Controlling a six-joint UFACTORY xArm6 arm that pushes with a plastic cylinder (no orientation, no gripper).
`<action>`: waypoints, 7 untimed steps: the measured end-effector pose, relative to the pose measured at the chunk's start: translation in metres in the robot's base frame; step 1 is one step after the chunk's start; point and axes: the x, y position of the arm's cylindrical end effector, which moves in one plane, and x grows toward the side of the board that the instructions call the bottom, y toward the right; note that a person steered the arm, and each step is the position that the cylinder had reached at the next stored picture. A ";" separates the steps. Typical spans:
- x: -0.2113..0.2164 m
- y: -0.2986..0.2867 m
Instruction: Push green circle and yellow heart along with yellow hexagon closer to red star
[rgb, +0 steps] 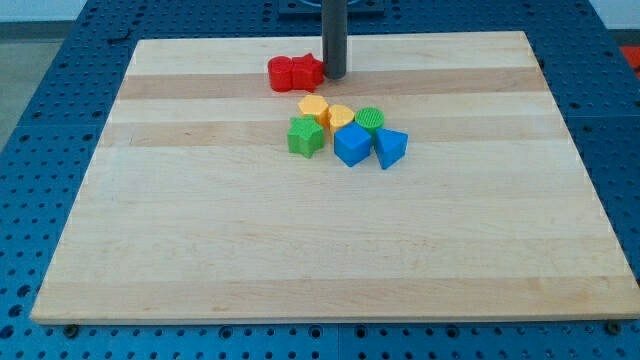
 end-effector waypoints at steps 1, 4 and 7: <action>0.000 0.017; 0.050 0.073; 0.113 0.075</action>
